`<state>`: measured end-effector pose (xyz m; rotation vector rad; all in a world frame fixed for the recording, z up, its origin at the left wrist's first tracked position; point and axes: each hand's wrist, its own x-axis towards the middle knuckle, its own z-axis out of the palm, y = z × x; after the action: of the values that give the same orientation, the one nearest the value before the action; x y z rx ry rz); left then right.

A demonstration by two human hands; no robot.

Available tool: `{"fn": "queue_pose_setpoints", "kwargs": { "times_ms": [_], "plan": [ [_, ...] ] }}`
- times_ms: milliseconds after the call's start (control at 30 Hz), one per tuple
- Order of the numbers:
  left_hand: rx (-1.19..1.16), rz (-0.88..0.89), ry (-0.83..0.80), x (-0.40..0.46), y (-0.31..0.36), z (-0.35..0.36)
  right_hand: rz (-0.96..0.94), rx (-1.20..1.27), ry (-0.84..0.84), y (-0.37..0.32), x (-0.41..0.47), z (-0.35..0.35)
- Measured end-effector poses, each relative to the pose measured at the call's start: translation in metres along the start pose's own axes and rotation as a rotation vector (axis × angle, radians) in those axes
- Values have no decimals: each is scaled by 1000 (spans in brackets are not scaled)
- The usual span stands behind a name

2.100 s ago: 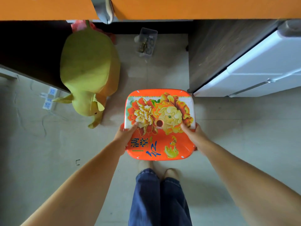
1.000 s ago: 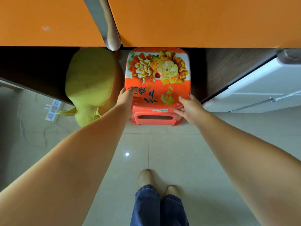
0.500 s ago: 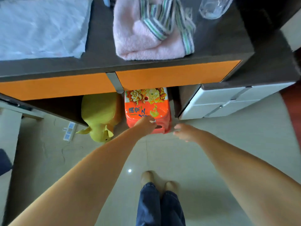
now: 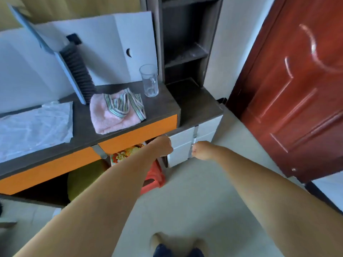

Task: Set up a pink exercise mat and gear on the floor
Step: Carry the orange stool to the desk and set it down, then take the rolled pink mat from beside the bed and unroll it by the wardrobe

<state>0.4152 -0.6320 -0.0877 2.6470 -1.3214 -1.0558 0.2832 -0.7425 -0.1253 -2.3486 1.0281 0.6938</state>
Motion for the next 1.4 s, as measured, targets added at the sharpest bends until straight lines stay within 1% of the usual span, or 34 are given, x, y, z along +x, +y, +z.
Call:
{"fn": "queue_pose_setpoints", "kwargs": {
  "times_ms": [100, 200, 333, 433, 533, 633, 700, 800, 867, 933, 1000, 1100, 1133, 1200, 1267, 1333, 1400],
  "plan": [
    [139, 124, 32, 3, 43, -3, 57, 36, 76, 40, -31, -18],
    [236, 292, 66, 0, 106, 1, 166, 96, 137, 84, -71, -33],
    [419, 486, 33, -17, 176, 14, 318, 141, 223, 126, -121, -32],
    [537, 615, 15, -25, 204, 22, 421, 194, 282, 143, -151, -21],
    [613, 762, 14, -40, 222, 33, 572, 314, 350, 147, -195, -1],
    [701, 920, -9, -68, 227, 44, 729, 433, 408, 133, -241, 31],
    [743, 995, -29, -83, 228, 57, 781, 497, 416, 118, -267, 57],
    [806, 1103, -65, -119, 228, 81, 911, 587, 405, 97, -307, 103],
    [929, 1193, -98, -157, 226, 103, 1021, 626, 415, 80, -342, 136],
    [999, 1281, -103, -191, 224, 126, 1102, 669, 425, 67, -376, 167],
    [1025, 1345, -122, -221, 223, 149, 1163, 697, 427, 55, -409, 196],
    [1042, 1433, -200, -276, 213, 184, 1252, 745, 429, 37, -457, 249],
    [1071, 1471, -227, -311, 204, 207, 1285, 770, 434, 21, -486, 280],
    [1104, 1508, -237, -337, 197, 223, 1330, 783, 444, -1, -510, 299],
    [1109, 1552, -248, -376, 184, 255, 1362, 800, 434, -33, -544, 336],
    [1114, 1597, -299, -420, 162, 286, 1410, 835, 429, -66, -580, 377],
    [1142, 1676, -365, -483, 127, 325, 1498, 901, 440, -107, -626, 433]
  ]
}}
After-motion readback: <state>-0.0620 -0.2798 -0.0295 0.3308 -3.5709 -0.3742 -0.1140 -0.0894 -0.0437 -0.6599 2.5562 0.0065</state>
